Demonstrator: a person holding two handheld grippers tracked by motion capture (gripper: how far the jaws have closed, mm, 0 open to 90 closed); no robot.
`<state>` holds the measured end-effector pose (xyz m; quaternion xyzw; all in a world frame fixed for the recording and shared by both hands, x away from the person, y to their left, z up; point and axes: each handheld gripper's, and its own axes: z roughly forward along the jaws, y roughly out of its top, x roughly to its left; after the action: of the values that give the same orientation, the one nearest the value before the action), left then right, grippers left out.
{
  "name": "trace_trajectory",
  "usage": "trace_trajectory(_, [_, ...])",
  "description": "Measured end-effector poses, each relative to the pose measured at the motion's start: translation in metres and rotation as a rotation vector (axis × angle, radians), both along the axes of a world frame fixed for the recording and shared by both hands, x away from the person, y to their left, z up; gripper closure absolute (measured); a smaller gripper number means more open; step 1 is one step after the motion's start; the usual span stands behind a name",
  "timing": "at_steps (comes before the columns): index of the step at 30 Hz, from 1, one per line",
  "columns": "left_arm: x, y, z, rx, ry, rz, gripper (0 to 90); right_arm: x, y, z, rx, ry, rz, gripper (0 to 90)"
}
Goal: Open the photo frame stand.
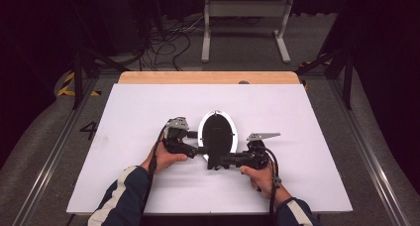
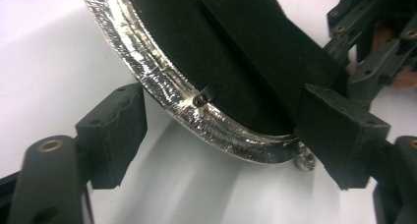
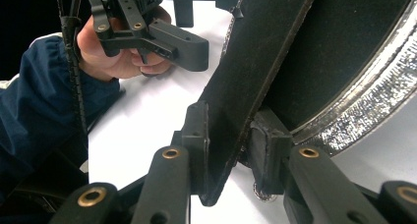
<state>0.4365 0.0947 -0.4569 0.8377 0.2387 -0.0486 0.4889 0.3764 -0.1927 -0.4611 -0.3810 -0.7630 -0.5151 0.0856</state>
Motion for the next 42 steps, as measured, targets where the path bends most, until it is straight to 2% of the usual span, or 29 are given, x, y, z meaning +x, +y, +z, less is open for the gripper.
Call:
trace_trajectory(5, [0.003, 0.003, 0.000, -0.067, 0.042, -0.007, 28.6, -0.001, 0.000, 0.001, -0.017, -0.016, 0.009, 72.4])
trace_trajectory(7, [0.003, 0.004, -0.001, -0.088, 0.056, -0.017, 34.6, -0.002, 0.000, 0.001, -0.026, -0.020, 0.010, 72.7])
trace_trajectory(9, [0.002, 0.002, 0.000, -0.081, 0.052, -0.023, 38.8, -0.002, 0.000, 0.001, -0.029, -0.026, 0.016, 73.2])
trace_trajectory(11, [0.001, 0.002, 0.002, -0.071, 0.031, -0.020, 42.2, -0.003, 0.000, 0.001, -0.037, -0.028, 0.012, 73.6])
trace_trajectory(12, [0.000, 0.003, 0.003, -0.067, 0.012, -0.016, 45.8, -0.003, 0.000, 0.001, -0.039, -0.029, 0.010, 74.0])
trace_trajectory(13, [0.000, 0.003, 0.003, -0.067, 0.012, -0.016, 50.0, -0.003, 0.000, 0.001, -0.039, -0.029, 0.010, 74.0])
trace_trajectory(14, [-0.001, 0.005, 0.006, -0.061, -0.018, -0.013, 54.4, -0.003, -0.001, 0.001, -0.043, -0.030, 0.009, 75.0])
trace_trajectory(15, [-0.001, 0.005, 0.006, -0.061, -0.018, -0.013, 57.4, -0.003, -0.001, 0.001, -0.043, -0.030, 0.009, 75.0])
trace_trajectory(18, [-0.004, 0.006, 0.009, -0.066, -0.044, -0.019, 59.9, -0.003, -0.001, 0.002, -0.046, -0.037, 0.003, 76.4])
trace_trajectory(19, [-0.005, 0.006, 0.010, -0.060, -0.063, -0.025, 60.9, -0.003, -0.001, 0.002, -0.050, -0.035, 0.001, 76.4])
trace_trajectory(20, [-0.010, 0.004, 0.015, -0.050, -0.103, -0.024, 62.4, -0.003, -0.002, 0.002, -0.057, -0.033, -0.001, 76.1])
trace_trajectory(21, [-0.010, 0.004, 0.015, -0.050, -0.103, -0.024, 63.7, -0.003, -0.002, 0.002, -0.057, -0.033, -0.001, 76.1])
trace_trajectory(22, [-0.012, 0.004, 0.018, -0.054, -0.131, -0.024, 63.7, -0.003, -0.003, 0.002, -0.054, -0.033, -0.002, 76.1])
trace_trajectory(23, [-0.012, 0.004, 0.018, -0.054, -0.131, -0.024, 65.7, -0.003, -0.003, 0.002, -0.054, -0.033, -0.002, 76.1])
trace_trajectory(28, [-0.017, 0.003, 0.023, -0.035, -0.189, -0.017, 67.0, -0.004, -0.003, 0.005, -0.056, -0.050, -0.003, 76.8])
trace_trajectory(31, [-0.019, 0.003, 0.023, -0.034, -0.195, -0.007, 67.2, -0.005, -0.003, 0.006, -0.055, -0.055, -0.001, 76.8])
trace_trajectory(38, [-0.023, 0.002, 0.028, -0.008, -0.284, 0.019, 69.2, -0.006, -0.004, 0.010, -0.048, -0.068, 0.002, 76.7])
trace_trajectory(41, [-0.025, 0.002, 0.029, -0.007, -0.300, 0.030, 70.6, -0.007, -0.004, 0.012, -0.043, -0.073, 0.002, 76.7])
trace_trajectory(42, [-0.026, 0.001, 0.030, 0.002, -0.318, 0.035, 70.5, -0.007, -0.004, 0.012, -0.044, -0.074, 0.002, 76.7])
